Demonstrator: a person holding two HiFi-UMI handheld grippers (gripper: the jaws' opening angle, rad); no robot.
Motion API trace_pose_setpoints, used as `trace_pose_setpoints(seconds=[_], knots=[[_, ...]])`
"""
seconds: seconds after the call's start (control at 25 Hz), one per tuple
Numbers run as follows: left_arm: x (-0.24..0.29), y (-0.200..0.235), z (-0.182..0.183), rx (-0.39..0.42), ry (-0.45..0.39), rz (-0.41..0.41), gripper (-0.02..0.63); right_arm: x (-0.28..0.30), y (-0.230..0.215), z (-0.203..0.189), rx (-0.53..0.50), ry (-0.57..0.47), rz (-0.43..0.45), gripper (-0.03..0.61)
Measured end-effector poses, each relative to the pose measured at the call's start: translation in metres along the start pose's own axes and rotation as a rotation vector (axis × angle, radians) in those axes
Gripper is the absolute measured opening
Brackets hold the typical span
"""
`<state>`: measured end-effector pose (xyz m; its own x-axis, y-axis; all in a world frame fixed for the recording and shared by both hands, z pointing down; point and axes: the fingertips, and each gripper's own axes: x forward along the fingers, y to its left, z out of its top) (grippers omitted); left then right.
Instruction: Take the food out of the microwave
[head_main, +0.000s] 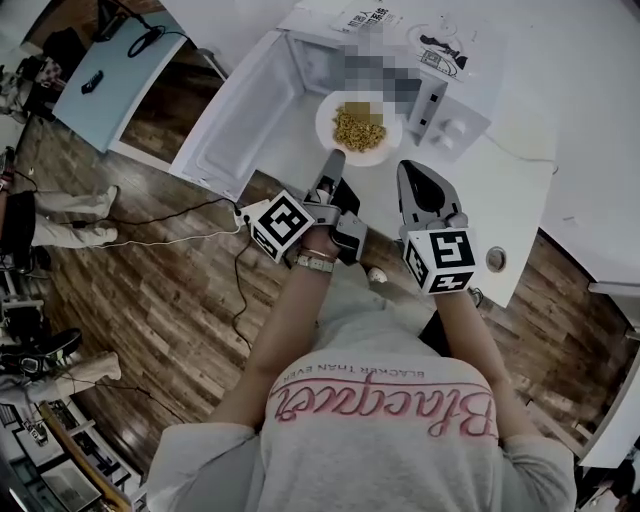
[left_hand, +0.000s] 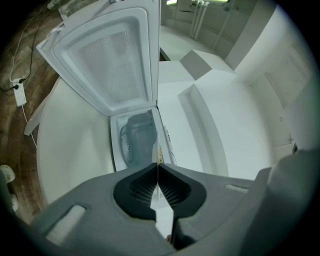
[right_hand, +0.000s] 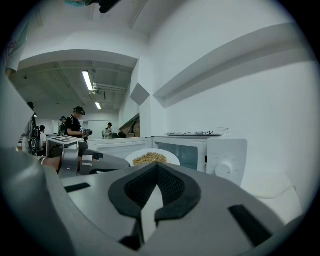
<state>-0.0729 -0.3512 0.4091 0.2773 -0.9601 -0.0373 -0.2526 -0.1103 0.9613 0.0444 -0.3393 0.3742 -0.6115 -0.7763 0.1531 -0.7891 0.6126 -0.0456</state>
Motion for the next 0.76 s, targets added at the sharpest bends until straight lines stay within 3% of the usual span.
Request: trace_pose_setpoints(seconds=[0.76], knots=[[-0.021,-0.015,0.002,-0.094,0.013,-0.019,0.011,0.000,0.015,0.015,-0.037,-0.019,-0.038,0.009]])
